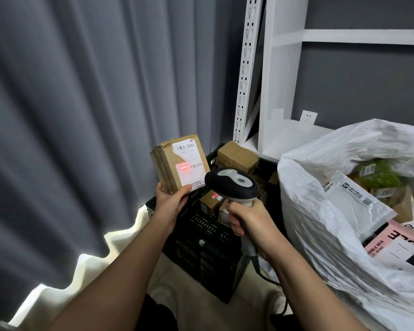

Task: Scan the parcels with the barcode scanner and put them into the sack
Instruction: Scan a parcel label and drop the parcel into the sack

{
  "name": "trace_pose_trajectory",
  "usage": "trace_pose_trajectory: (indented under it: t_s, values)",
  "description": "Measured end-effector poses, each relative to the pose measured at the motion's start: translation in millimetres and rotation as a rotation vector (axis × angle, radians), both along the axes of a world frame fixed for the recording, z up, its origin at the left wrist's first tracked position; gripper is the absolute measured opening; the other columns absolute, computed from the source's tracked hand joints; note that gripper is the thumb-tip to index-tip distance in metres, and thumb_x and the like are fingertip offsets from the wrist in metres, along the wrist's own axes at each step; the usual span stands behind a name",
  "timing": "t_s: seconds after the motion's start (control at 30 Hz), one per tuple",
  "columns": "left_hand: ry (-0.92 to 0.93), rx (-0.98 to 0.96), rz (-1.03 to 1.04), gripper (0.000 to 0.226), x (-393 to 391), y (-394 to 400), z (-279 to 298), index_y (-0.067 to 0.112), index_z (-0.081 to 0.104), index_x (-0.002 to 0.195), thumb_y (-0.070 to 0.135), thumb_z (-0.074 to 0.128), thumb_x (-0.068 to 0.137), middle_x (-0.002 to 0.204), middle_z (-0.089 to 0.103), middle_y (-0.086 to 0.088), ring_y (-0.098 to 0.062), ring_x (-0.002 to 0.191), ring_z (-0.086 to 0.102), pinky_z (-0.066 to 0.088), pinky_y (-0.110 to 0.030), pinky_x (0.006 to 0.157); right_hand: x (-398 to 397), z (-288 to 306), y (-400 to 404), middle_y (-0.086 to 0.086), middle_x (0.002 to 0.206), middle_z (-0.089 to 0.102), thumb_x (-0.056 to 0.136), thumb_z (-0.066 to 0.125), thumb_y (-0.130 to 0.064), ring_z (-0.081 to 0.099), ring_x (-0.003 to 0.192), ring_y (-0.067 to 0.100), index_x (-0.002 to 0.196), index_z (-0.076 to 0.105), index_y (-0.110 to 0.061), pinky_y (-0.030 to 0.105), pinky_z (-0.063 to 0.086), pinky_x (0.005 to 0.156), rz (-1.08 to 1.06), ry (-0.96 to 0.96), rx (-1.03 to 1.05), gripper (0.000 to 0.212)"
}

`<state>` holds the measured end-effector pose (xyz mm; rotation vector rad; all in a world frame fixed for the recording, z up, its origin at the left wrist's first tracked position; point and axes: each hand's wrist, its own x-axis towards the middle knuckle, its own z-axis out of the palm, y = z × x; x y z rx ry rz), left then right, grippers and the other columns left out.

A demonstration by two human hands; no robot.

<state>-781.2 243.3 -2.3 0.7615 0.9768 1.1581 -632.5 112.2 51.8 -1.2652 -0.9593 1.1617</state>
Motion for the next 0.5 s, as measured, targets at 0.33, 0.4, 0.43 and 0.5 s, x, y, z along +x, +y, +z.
trace_pose_trajectory:
  t_s: [0.33,0.4,0.43,0.5]
  values:
    - [0.019,-0.003,0.027,0.084,7.6,0.7,-0.8,0.02,0.021,0.146,0.002,0.071,0.082,0.131,0.055,-0.012,-0.022,0.108,0.064,0.055,-0.028,0.084,2.8,0.0,-4.0,0.001,0.047,0.04,0.09,0.051,0.001,0.032,0.037,0.012,0.067,0.045,-0.009,0.024,0.03,0.043,0.019,-0.018,-0.002,0.026]
    - [0.019,-0.003,0.029,0.085,8.6,0.7,-0.8,0.02,0.02,0.147,0.002,0.071,0.081,0.131,0.055,-0.013,-0.023,0.11,0.063,0.054,-0.031,0.09,4.1,0.4,-4.6,0.001,0.047,0.04,0.09,0.051,0.001,0.032,0.037,0.011,0.067,0.045,-0.01,0.023,0.03,0.043,0.02,-0.013,0.003,0.026]
    - [0.021,0.0,0.032,0.085,9.1,1.0,-0.9,0.02,0.02,0.146,0.001,0.071,0.081,0.132,0.055,-0.013,-0.023,0.111,0.063,0.052,-0.033,0.094,5.0,-0.1,-4.8,0.001,0.047,0.039,0.09,0.051,0.002,0.031,0.037,0.011,0.068,0.045,-0.009,0.023,0.029,0.043,0.015,-0.005,0.002,0.026]
    - [0.026,0.006,0.033,0.085,10.2,1.2,-1.3,0.02,0.02,0.146,0.001,0.071,0.081,0.131,0.055,-0.013,-0.024,0.112,0.062,0.05,-0.036,0.098,6.6,-1.7,-4.9,0.001,0.047,0.039,0.09,0.051,0.002,0.031,0.037,0.011,0.07,0.044,-0.009,0.024,0.029,0.043,0.008,0.006,0.005,0.024]
